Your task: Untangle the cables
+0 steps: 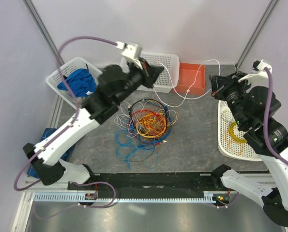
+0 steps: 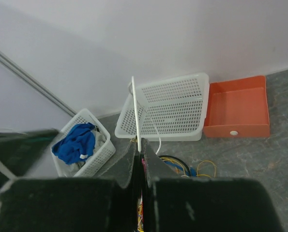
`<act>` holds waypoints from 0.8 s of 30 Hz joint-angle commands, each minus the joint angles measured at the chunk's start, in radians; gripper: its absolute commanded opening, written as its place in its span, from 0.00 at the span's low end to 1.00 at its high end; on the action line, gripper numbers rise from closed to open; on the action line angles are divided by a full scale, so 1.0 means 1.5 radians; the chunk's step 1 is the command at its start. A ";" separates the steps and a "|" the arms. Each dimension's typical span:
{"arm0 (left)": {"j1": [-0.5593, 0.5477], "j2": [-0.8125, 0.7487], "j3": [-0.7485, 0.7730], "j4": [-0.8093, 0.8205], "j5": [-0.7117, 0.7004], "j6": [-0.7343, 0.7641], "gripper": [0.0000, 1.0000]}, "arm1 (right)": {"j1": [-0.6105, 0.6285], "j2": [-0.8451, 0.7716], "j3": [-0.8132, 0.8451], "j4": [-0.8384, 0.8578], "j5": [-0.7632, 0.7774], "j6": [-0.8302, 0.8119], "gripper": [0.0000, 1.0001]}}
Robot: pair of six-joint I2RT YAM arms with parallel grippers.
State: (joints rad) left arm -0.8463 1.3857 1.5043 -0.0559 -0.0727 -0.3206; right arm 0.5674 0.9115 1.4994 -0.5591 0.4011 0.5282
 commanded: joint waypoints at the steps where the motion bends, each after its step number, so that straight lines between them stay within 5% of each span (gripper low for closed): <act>1: 0.001 -0.037 0.127 -0.111 0.003 0.015 0.02 | 0.001 0.000 -0.068 0.034 0.014 0.009 0.00; 14: 0.008 0.084 0.250 -0.149 0.035 0.024 0.02 | 0.001 0.093 -0.143 0.128 -0.016 0.028 0.00; 24: 0.194 0.218 0.263 -0.131 0.140 -0.129 0.02 | -0.001 0.309 -0.089 0.276 -0.022 0.021 0.00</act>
State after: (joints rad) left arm -0.6880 1.6722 1.8709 -0.2890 0.0460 -0.3786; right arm 0.5674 1.2957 1.3209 -0.3099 0.3737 0.5613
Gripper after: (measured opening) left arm 0.034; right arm 0.011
